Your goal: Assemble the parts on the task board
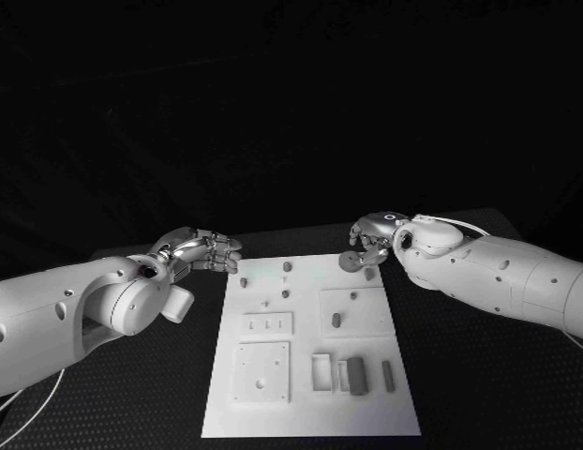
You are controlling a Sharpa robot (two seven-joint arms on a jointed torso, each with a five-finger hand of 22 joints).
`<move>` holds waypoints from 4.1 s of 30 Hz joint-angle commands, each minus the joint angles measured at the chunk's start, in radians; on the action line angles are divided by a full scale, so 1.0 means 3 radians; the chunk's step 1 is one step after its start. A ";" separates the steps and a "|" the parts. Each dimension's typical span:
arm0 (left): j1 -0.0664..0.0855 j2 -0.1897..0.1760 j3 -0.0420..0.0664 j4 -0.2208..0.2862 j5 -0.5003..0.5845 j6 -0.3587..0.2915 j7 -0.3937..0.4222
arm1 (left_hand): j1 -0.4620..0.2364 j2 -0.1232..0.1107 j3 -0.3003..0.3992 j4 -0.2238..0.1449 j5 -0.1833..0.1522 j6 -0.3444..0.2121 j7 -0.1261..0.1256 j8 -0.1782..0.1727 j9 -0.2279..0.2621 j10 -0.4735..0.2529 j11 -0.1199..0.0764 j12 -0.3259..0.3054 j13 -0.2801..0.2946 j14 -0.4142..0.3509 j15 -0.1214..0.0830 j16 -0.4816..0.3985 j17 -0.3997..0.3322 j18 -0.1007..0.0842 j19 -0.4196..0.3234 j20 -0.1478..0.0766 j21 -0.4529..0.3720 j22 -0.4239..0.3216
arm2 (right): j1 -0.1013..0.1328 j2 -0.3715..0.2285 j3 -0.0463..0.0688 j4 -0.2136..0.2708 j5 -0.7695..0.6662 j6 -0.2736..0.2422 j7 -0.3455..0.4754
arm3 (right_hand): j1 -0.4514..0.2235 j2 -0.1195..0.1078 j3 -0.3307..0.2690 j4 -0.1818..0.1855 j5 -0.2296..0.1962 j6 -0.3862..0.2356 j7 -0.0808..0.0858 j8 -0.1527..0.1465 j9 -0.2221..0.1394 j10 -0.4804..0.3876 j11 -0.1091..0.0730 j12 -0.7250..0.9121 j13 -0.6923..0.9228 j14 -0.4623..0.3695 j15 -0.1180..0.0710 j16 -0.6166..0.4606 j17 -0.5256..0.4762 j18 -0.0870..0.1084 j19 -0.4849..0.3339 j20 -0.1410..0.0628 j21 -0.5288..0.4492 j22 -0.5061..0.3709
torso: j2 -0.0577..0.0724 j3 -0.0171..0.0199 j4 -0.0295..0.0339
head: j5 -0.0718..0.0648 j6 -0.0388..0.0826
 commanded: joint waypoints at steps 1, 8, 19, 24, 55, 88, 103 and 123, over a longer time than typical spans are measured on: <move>0.0001 0.0011 0.0002 0.0003 -0.0007 0.0052 0.0039 | -0.0006 -0.0001 -0.0007 -0.0012 0.0011 0.0019 0.0002 -0.0020 -0.0004 0.0021 -0.0005 -0.0018 0.0006 0.0024 0.0008 -0.0013 0.0005 0.0042 0.0021 0.0003 -0.0011 0.0003 | -0.0001 0.0023 0.0000 -0.0028 -0.0079 0.0036 0.0056 | -0.0063 0.0006 0.0000 0.0036 -0.0009 0.0013 0.0014 0.0025 0.0000 -0.0019 0.0001 0.0080 0.0057 -0.0007 -0.0006 0.0029 -0.0001 0.0021 0.0003 -0.0025 0.0025 0.0071 | 0.0000 -0.0002 0.0079 | 0.0007 -0.0007; 0.0001 0.0014 0.0002 0.0002 -0.0007 0.0052 0.0036 | -0.0007 -0.0001 -0.0008 -0.0012 0.0011 0.0019 0.0003 -0.0021 -0.0005 0.0021 -0.0005 -0.0019 0.0006 0.0025 0.0009 -0.0015 0.0007 0.0042 0.0021 0.0003 -0.0012 0.0004 | -0.0006 0.0094 -0.0011 -0.0147 -0.0060 0.0088 0.0040 | -0.0116 0.0031 0.0016 0.0101 -0.0010 0.0087 0.0035 0.0074 0.0011 -0.0014 0.0018 0.0263 0.0039 0.0087 0.0004 0.0109 0.0079 0.0021 0.0025 -0.0047 0.0073 0.0066 | 0.0002 -0.0002 0.0081 | 0.0003 -0.0023; 0.0002 0.0003 0.0002 0.0019 -0.0007 0.0051 0.0033 | -0.0007 -0.0001 -0.0008 -0.0013 0.0011 0.0019 0.0003 -0.0022 -0.0007 0.0021 -0.0005 -0.0021 0.0007 0.0025 0.0008 -0.0018 0.0010 0.0042 0.0021 0.0003 -0.0014 0.0005 | -0.0048 0.0156 -0.0022 -0.0206 -0.0056 0.0154 0.0072 | -0.0112 0.0080 0.0032 0.0112 -0.0010 0.0191 0.0073 0.0120 0.0020 0.0000 0.0055 0.0365 -0.0007 0.0205 0.0043 0.0159 0.0168 0.0021 0.0058 -0.0073 0.0109 0.0063 | 0.0003 -0.0001 0.0080 | 0.0015 -0.0061; 0.0002 -0.0002 0.0003 0.0023 -0.0007 0.0048 0.0030 | -0.0007 -0.0001 -0.0008 -0.0013 0.0011 0.0019 0.0003 -0.0022 -0.0007 0.0021 -0.0005 -0.0022 0.0007 0.0025 0.0008 -0.0020 0.0012 0.0042 0.0021 0.0003 -0.0014 0.0005 | -0.0054 0.0169 -0.0024 -0.0229 -0.0056 0.0187 0.0079 | -0.0112 0.0089 0.0033 0.0111 -0.0010 0.0202 0.0072 0.0124 0.0020 0.0001 0.0055 0.0376 -0.0015 0.0219 0.0043 0.0165 0.0179 0.0021 0.0062 -0.0076 0.0113 0.0062 | 0.0001 -0.0001 0.0078 | 0.0026 -0.0071; 0.0003 -0.0012 0.0003 0.0035 -0.0007 0.0048 0.0018 | -0.0009 -0.0003 -0.0010 -0.0013 0.0011 0.0020 0.0003 -0.0024 -0.0011 0.0021 -0.0004 -0.0026 0.0009 0.0027 0.0009 -0.0029 0.0020 0.0041 0.0020 0.0003 -0.0018 0.0008 | -0.0063 0.0202 -0.0051 -0.0338 -0.0048 0.0612 0.0054 | -0.0119 0.0342 0.0008 -0.0073 -0.0009 0.0179 0.0090 0.0077 -0.0030 -0.0069 0.0072 0.0473 -0.0144 0.0159 0.0058 0.0189 0.0098 0.0021 0.0024 -0.0072 0.0124 0.0058 | -0.0002 0.0000 0.0074 | 0.0029 -0.0107; 0.0004 -0.0043 0.0003 0.0065 -0.0009 0.0035 0.0010 | -0.0007 -0.0001 -0.0009 -0.0013 0.0011 0.0020 0.0003 -0.0026 -0.0015 0.0021 -0.0003 -0.0031 0.0011 0.0028 0.0009 -0.0039 0.0029 0.0041 0.0020 0.0003 -0.0021 0.0011 | -0.0091 0.0253 -0.0125 -0.0368 -0.0087 0.0762 0.0041 | -0.0126 0.0428 0.0021 -0.0206 -0.0008 0.0319 0.0069 0.0144 -0.0019 -0.0154 0.0056 0.0545 -0.0289 0.0042 0.0056 0.0205 -0.0018 0.0021 -0.0017 -0.0034 0.0115 0.0057 | -0.0003 0.0000 0.0075 | 0.0021 -0.0142; 0.0004 -0.0055 0.0003 0.0069 -0.0010 0.0024 0.0013 | -0.0008 0.0002 -0.0008 -0.0012 0.0011 0.0022 0.0003 -0.0026 -0.0017 0.0022 -0.0003 -0.0032 0.0013 0.0030 0.0010 -0.0042 0.0033 0.0041 0.0020 0.0004 -0.0023 0.0012 | -0.0088 0.0224 -0.0117 -0.0231 -0.0167 0.0219 -0.0021 | -0.0231 0.0459 0.0019 -0.0173 -0.0006 0.0491 -0.0006 0.0228 0.0067 -0.0096 -0.0017 0.0590 -0.0395 0.0162 -0.0016 0.0220 0.0029 0.0021 0.0045 -0.0060 0.0128 0.0046 | -0.0003 -0.0003 0.0076 | 0.0016 -0.0127; 0.0006 -0.0076 0.0005 0.0091 -0.0010 0.0009 0.0016 | -0.0007 0.0001 -0.0008 -0.0013 0.0011 0.0023 0.0003 -0.0026 -0.0019 0.0022 -0.0003 -0.0035 0.0014 0.0032 0.0010 -0.0049 0.0039 0.0041 0.0020 0.0004 -0.0025 0.0014 | -0.0033 0.0252 -0.0064 0.0203 -0.0466 -0.0307 -0.0289 | -0.0219 0.0370 0.0050 -0.0132 -0.0006 0.0503 -0.0015 0.0222 0.0083 -0.0082 -0.0027 0.0595 -0.0436 0.0184 -0.0030 0.0218 0.0019 0.0021 0.0073 -0.0080 0.0127 0.0042 | -0.0003 0.0000 0.0076 | 0.0043 -0.0090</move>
